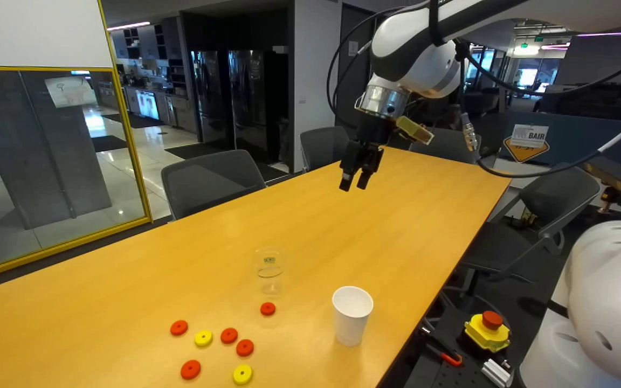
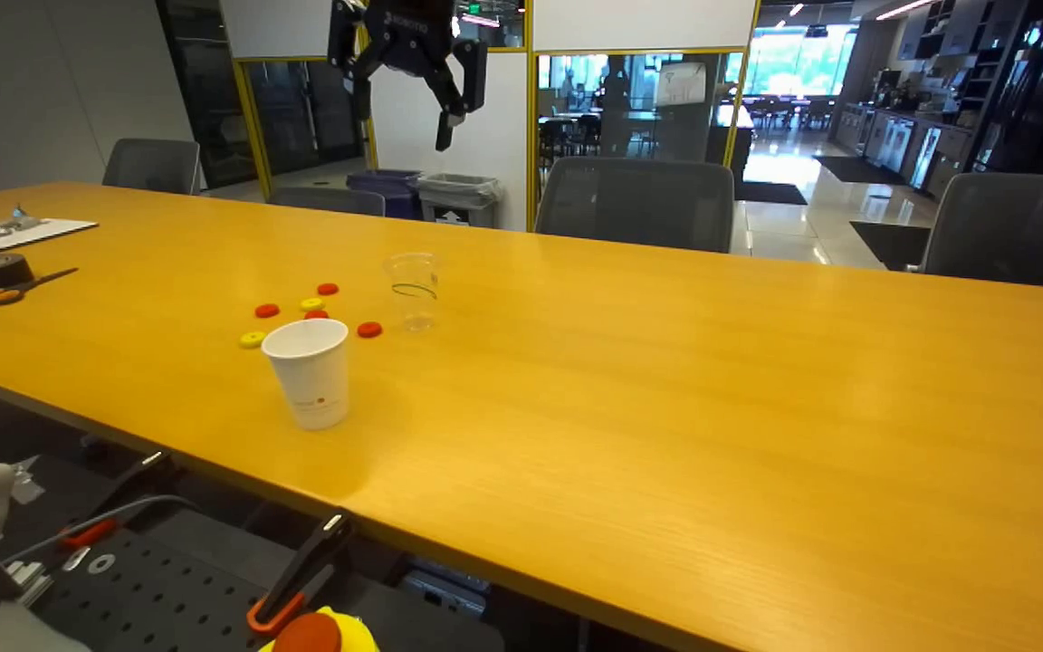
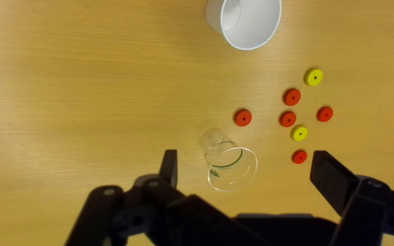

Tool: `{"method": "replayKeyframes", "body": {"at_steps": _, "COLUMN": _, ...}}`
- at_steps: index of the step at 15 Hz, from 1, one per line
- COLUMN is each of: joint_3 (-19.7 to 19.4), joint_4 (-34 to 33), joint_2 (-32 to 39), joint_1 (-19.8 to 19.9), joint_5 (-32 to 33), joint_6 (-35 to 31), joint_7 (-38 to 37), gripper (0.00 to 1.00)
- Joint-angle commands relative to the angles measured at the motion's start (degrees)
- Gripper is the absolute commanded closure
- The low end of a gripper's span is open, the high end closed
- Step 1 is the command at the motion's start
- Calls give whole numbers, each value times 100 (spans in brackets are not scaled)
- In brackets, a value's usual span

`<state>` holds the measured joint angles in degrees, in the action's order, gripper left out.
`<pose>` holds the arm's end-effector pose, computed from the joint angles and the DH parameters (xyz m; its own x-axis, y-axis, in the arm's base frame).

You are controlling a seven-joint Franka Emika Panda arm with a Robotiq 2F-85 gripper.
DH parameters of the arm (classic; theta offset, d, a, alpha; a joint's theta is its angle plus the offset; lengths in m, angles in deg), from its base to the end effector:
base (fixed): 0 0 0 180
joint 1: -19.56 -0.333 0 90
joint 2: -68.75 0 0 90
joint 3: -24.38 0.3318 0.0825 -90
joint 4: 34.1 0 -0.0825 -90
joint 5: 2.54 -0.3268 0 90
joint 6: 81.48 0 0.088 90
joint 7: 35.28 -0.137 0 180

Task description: Pick up the orange and yellow objects and put them in the cups

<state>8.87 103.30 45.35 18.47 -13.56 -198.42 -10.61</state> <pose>0.3637 -0.0849 0.4777 0.9863 0.0958 0.1346 0.1266 -0.9618 -0.2428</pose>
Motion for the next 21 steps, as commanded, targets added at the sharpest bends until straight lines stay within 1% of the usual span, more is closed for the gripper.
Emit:
{"method": "replayKeyframes", "body": {"at_steps": 1, "joint_3": 505, "joint_4": 280, "joint_2": 64, "joint_1": 20, "joint_5": -37, "joint_6": -571, "joint_7": -439, "gripper": 0}}
{"method": "replayKeyframes", "body": {"at_steps": 3, "joint_3": 820, "joint_4": 411, "joint_2": 206, "joint_1": -64, "joint_5": 2, "joint_6": -949, "joint_7": -752, "gripper": 0}}
{"method": "replayKeyframes", "body": {"at_steps": 8, "joint_3": 1702, "joint_4": 739, "joint_2": 790, "joint_1": -264, "joint_5": 145, "joint_6": -2123, "joint_7": -1978, "gripper": 0}}
{"method": "replayKeyframes", "body": {"at_steps": 12, "joint_3": 2150, "joint_4": 787, "joint_2": 1562, "joint_1": -381, "joint_5": 237, "joint_6": -2909, "joint_7": -2904, "gripper": 0}}
{"method": "replayKeyframes", "body": {"at_steps": 13, "joint_3": 2223, "joint_4": 743, "joint_2": 1788, "joint_1": -389, "joint_5": 288, "joint_6": -3044, "joint_7": -3129, "gripper": 0}}
{"method": "replayKeyframes", "body": {"at_steps": 16, "joint_3": 2379, "joint_4": 638, "joint_2": 2441, "joint_1": -358, "joint_5": 924, "joint_6": -3388, "joint_7": -4175, "gripper": 0}}
{"method": "replayKeyframes", "body": {"at_steps": 18, "joint_3": 2325, "joint_4": 446, "joint_2": 2896, "joint_1": -414, "joint_5": 1415, "joint_6": -3524, "joint_7": -4862, "gripper": 0}}
{"method": "replayKeyframes", "body": {"at_steps": 21, "joint_3": 2121, "joint_4": 37, "joint_2": 3457, "joint_1": -607, "joint_5": 1953, "joint_6": -3482, "joint_7": -5561, "gripper": 0}}
